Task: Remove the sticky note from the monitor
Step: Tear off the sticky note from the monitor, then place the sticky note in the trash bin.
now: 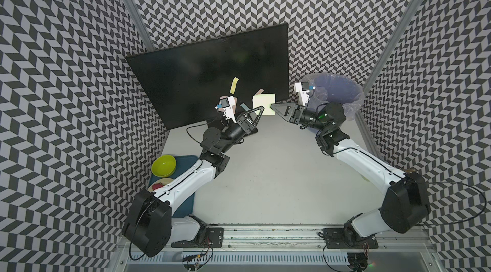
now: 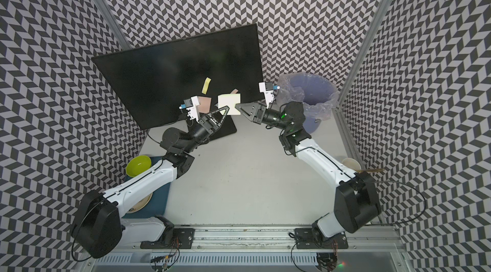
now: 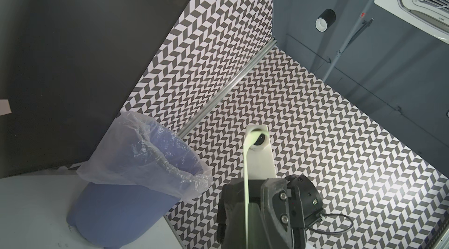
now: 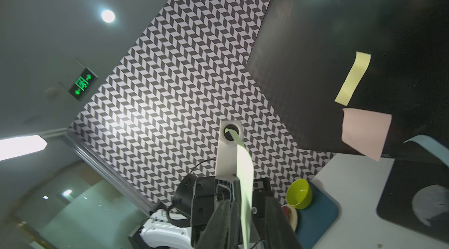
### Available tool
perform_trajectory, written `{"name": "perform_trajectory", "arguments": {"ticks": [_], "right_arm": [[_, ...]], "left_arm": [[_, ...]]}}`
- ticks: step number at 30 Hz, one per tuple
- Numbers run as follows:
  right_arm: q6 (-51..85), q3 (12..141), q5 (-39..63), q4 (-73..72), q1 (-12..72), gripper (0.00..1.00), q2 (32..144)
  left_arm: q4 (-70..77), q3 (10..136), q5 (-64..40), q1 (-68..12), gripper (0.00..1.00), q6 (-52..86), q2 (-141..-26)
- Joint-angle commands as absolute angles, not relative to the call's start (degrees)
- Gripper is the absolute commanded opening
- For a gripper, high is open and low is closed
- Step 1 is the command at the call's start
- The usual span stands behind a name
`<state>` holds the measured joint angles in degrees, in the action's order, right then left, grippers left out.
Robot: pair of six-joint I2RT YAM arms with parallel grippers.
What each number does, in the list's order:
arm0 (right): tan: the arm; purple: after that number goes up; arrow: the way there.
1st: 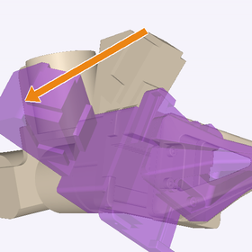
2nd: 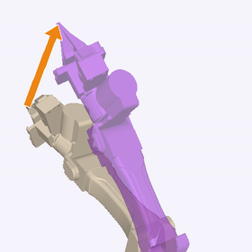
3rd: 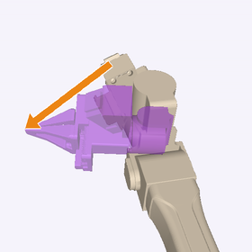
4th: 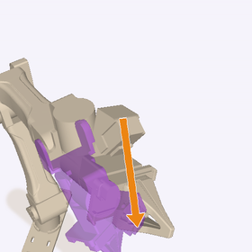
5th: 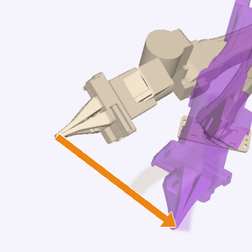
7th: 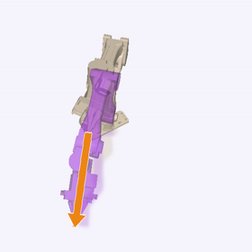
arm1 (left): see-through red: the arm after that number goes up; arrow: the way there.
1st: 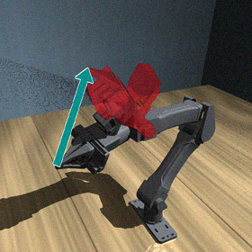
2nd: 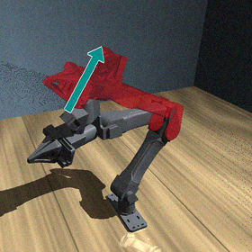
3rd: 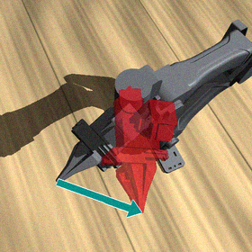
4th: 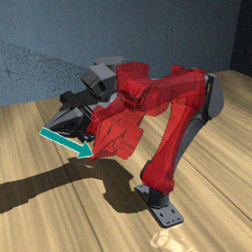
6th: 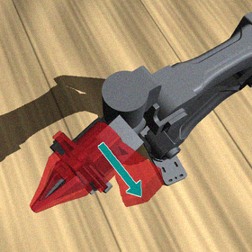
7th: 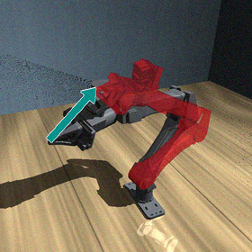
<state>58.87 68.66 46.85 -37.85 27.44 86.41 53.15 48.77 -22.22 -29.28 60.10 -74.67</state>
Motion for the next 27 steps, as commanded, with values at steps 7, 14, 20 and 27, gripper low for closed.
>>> {"name": "perform_trajectory", "arguments": {"ticks": [7, 14, 20, 27], "right_arm": [[57.3, 70.0, 48.3, -39.3, 26.6, 0.0, 86.0], [42.6, 70.2, 45.0, -22.7, 15.1, 0.0, 79.9], [21.4, 80.1, 35.3, 0.2, 2.4, 0.0, 79.7], [4.5, 90.1, 18.3, 12.6, -3.5, 0.0, 86.1]], "left_arm": [[50.9, 50.2, -20.9, -29.4, 0.46, 57.4, -73.1], [39.8, 49.8, -18.9, -25.7, 0.87, 49.9, -68.2], [27.9, 50.3, -18.2, -20.1, 1.0, 42.2, -65.0], [19.5, 49.2, -17.4, -13.1, 1.0, 38.8, -63.2]]}}
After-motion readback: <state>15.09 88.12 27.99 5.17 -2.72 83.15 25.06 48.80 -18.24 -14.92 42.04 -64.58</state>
